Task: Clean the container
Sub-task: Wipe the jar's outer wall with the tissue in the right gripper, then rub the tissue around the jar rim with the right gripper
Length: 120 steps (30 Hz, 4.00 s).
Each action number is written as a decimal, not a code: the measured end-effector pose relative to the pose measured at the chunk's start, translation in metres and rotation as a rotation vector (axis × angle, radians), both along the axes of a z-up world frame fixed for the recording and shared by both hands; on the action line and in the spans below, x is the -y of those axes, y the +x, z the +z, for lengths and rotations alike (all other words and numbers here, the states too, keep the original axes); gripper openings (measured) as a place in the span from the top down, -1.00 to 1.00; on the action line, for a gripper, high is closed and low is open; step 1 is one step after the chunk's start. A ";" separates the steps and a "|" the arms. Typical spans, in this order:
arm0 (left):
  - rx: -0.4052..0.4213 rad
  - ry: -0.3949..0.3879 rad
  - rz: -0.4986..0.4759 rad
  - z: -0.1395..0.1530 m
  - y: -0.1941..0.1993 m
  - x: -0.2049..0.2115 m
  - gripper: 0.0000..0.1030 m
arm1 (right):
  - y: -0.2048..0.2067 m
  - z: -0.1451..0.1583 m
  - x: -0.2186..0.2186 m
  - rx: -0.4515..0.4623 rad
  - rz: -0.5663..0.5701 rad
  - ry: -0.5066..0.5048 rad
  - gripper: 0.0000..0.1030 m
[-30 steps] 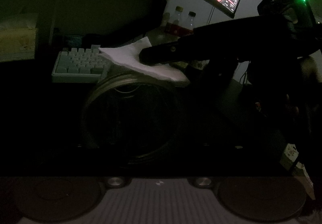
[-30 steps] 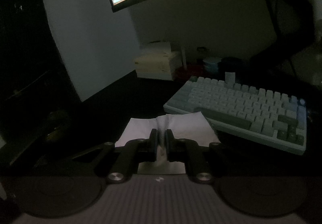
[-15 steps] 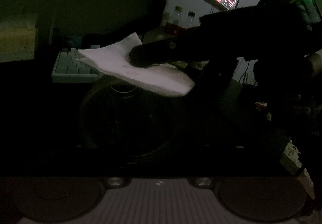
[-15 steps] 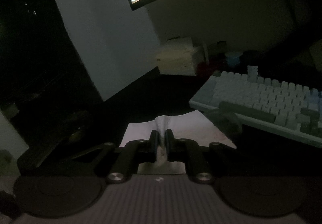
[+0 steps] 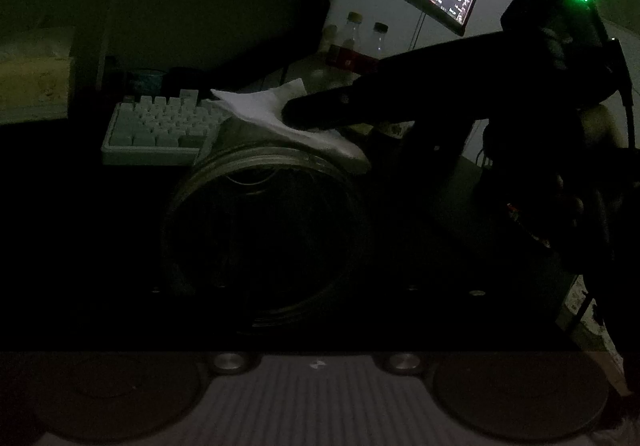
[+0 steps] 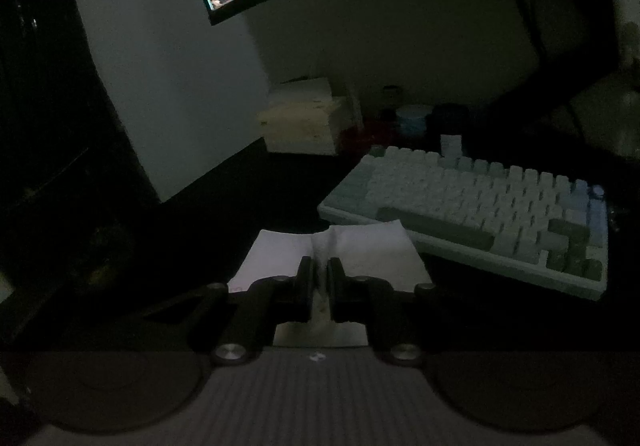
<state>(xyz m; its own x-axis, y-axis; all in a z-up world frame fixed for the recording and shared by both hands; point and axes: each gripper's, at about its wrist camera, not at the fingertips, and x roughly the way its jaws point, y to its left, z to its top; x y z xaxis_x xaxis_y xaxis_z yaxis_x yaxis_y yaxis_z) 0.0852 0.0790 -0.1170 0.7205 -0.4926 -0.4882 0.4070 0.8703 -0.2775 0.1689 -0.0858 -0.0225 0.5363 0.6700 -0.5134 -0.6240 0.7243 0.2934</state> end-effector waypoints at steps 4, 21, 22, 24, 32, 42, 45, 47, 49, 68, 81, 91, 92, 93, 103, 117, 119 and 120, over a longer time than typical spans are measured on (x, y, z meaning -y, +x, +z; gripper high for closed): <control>0.000 -0.005 -0.004 0.000 0.002 -0.003 0.03 | -0.014 0.004 -0.011 0.008 0.084 0.019 0.81; 0.044 -0.448 -0.182 -0.002 0.011 -0.037 0.75 | -0.022 -0.002 0.030 -0.042 0.018 0.085 0.81; 0.034 -0.445 -0.189 -0.002 0.012 -0.036 0.75 | -0.023 -0.002 0.031 -0.040 0.018 0.085 0.81; 0.018 -0.383 -0.192 0.001 0.011 -0.031 0.53 | -0.023 -0.002 0.033 -0.037 0.023 0.082 0.81; 0.015 -0.025 -0.149 0.005 -0.006 0.004 0.10 | -0.018 0.005 0.007 0.043 0.100 -0.011 0.81; -0.028 -0.021 -0.015 0.008 -0.001 -0.022 0.01 | -0.002 0.006 -0.019 0.065 0.216 -0.041 0.85; -0.031 -0.023 -0.005 0.010 0.001 -0.024 0.00 | 0.020 0.001 -0.012 0.074 0.104 -0.081 0.85; -0.030 -0.018 -0.002 0.012 0.000 -0.023 0.00 | 0.026 0.001 -0.007 0.042 0.084 -0.058 0.82; -0.031 -0.022 0.006 0.013 0.001 -0.024 -0.02 | 0.018 0.001 -0.007 0.043 0.136 -0.034 0.82; -0.030 -0.014 0.066 0.018 0.010 -0.026 0.01 | 0.007 -0.004 -0.015 0.059 0.256 0.022 0.81; -0.031 0.002 0.126 0.019 0.012 -0.035 0.00 | 0.024 -0.008 -0.022 0.082 0.191 0.014 0.81; -0.028 -0.011 0.136 0.019 0.013 -0.041 -0.07 | 0.051 -0.012 -0.017 0.055 0.013 -0.059 0.79; -0.030 -0.013 0.137 0.019 0.014 -0.041 -0.07 | 0.053 -0.012 -0.015 0.037 0.011 -0.050 0.80; -0.031 -0.015 0.139 0.019 0.014 -0.042 -0.07 | 0.050 -0.012 -0.015 0.039 0.033 -0.046 0.81; -0.019 -0.013 0.134 0.019 0.014 -0.041 -0.16 | 0.037 -0.016 -0.020 0.038 0.161 -0.046 0.79; -0.010 -0.042 0.093 0.017 0.014 -0.040 0.47 | 0.026 -0.007 -0.005 0.069 -0.052 -0.098 0.83; 0.024 -0.049 0.074 0.017 0.010 -0.037 0.65 | 0.021 -0.007 0.003 0.069 -0.059 -0.092 0.83; 0.048 -0.050 0.074 0.018 0.008 -0.034 0.70 | 0.017 -0.007 0.009 0.070 -0.070 -0.086 0.83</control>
